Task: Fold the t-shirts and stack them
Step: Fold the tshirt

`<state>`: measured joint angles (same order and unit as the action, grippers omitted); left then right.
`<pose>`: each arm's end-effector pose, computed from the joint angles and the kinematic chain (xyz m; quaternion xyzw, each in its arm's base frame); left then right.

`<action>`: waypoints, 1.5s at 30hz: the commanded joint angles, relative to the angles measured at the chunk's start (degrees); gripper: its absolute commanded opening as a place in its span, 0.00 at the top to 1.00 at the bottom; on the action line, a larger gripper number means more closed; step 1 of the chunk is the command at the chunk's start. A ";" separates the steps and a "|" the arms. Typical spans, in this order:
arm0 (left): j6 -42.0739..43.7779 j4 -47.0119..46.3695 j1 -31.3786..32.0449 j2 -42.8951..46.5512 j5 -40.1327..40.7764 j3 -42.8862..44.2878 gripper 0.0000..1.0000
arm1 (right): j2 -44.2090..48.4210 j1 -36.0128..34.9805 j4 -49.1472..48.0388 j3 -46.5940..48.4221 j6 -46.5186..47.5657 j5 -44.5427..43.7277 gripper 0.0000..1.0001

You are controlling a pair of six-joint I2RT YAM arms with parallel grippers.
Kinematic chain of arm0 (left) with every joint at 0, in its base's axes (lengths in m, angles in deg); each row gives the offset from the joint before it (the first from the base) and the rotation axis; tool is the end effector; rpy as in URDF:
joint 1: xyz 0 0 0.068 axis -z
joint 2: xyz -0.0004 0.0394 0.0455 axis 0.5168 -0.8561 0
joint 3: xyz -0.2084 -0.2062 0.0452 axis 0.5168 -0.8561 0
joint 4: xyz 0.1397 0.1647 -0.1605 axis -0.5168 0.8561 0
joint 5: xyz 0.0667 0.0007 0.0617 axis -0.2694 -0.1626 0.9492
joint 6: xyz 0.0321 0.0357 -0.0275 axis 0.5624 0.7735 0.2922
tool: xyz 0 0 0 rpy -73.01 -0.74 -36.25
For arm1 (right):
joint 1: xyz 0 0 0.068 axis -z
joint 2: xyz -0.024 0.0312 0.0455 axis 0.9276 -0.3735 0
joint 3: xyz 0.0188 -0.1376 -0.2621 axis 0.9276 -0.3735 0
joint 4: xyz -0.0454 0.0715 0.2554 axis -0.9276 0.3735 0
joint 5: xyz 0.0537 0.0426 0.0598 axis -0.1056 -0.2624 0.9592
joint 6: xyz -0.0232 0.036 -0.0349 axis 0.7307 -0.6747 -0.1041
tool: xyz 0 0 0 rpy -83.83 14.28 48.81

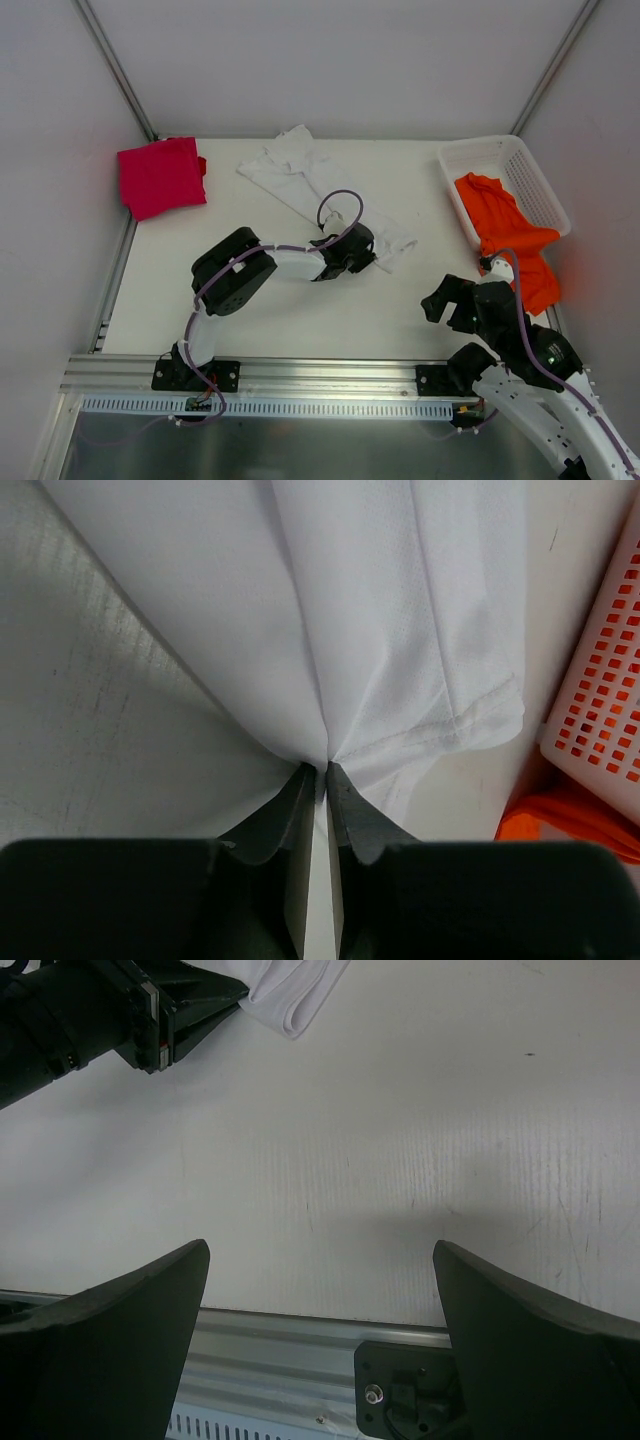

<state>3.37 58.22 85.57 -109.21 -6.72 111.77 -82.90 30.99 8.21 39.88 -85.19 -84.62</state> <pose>0.2730 -0.3652 0.1496 -0.2561 0.8527 -0.3610 0.2776 0.0429 0.0192 0.2910 -0.0282 0.8793 0.1289 0.4575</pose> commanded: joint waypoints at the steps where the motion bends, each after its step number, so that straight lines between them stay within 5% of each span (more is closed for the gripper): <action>1: 1.10 4.52 0.65 0.79 3.01 0.36 0.90 | -0.15 -0.36 0.78 1.72 -0.43 -1.11 0.00; 8: 6.45 7.23 0.65 6.84 4.68 -4.12 0.96 | -1.02 -0.36 0.51 1.54 -0.43 -0.85 0.01; 20: 11.56 16.47 0.47 35.75 13.46 -32.04 0.94 | -8.31 -0.71 -13.01 -5.84 -2.89 6.54 0.00; 25: 11.91 21.74 0.04 54.99 18.48 -43.57 0.93 | -21.04 -5.45 -16.53 -3.21 -0.96 4.00 0.01; 31: 21.83 21.92 -1.46 70.22 21.29 -49.83 0.91 | -49.56 -23.45 -10.05 16.28 4.84 -11.80 0.01; 33: 25.70 22.01 -1.90 71.54 21.03 -48.78 0.72 | -57.23 -27.16 -9.50 23.06 4.58 -14.99 0.01; 34: 27.19 22.01 -2.07 71.54 20.60 -48.25 0.53 | -58.67 -27.52 -10.64 24.12 4.58 -14.39 0.01; 35: 29.21 22.27 -2.25 70.67 20.16 -47.64 0.04 | -59.81 -27.87 -13.96 24.65 4.76 -12.12 0.01; 45: 26.24 25.35 -2.25 71.01 16.55 -50.17 0.01 | -70.36 -31.91 -23.12 26.50 1.25 -9.72 0.00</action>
<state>30.39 82.31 83.89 -40.51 10.79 63.47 -151.14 0.72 -11.00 63.72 -82.04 -93.14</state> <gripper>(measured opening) 0.990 0.993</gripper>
